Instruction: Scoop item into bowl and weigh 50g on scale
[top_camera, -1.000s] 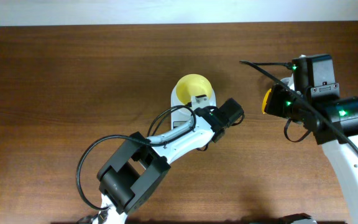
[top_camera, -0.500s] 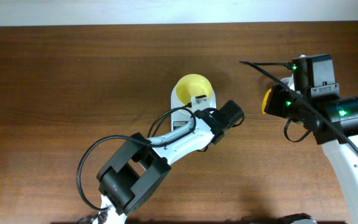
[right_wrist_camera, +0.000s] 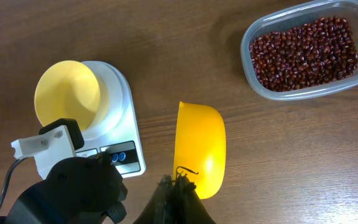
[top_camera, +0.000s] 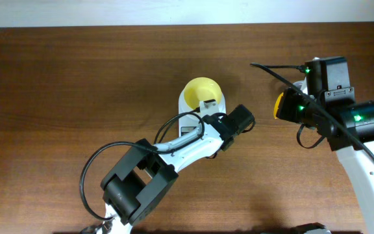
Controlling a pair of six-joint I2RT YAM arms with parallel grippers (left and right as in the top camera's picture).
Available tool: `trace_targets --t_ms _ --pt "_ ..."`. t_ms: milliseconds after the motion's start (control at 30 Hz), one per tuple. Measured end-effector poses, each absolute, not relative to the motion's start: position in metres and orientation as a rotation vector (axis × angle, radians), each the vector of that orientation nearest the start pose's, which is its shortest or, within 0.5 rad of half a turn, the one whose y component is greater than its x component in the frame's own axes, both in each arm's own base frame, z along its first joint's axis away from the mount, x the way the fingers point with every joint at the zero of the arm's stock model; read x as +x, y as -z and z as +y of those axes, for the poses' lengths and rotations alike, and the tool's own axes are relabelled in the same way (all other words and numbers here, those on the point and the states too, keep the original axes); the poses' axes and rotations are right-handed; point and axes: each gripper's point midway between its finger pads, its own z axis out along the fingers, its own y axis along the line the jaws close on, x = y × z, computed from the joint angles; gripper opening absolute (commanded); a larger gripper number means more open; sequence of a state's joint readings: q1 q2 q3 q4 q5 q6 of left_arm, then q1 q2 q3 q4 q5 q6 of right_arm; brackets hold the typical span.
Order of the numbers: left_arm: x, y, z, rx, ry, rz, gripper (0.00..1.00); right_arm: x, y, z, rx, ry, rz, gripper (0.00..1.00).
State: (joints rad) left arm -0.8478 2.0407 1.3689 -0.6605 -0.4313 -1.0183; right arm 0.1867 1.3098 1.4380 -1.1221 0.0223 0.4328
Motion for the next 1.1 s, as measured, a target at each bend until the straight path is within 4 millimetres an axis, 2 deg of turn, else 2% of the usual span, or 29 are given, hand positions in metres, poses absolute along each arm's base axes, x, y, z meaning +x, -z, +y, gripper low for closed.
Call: trace_targets --t_ms 1100 --pt "0.3275 -0.0188 -0.2743 -0.272 -0.086 2.647 0.00 0.3163 -0.2533 0.0559 0.325 -0.206 2.558 0.04"
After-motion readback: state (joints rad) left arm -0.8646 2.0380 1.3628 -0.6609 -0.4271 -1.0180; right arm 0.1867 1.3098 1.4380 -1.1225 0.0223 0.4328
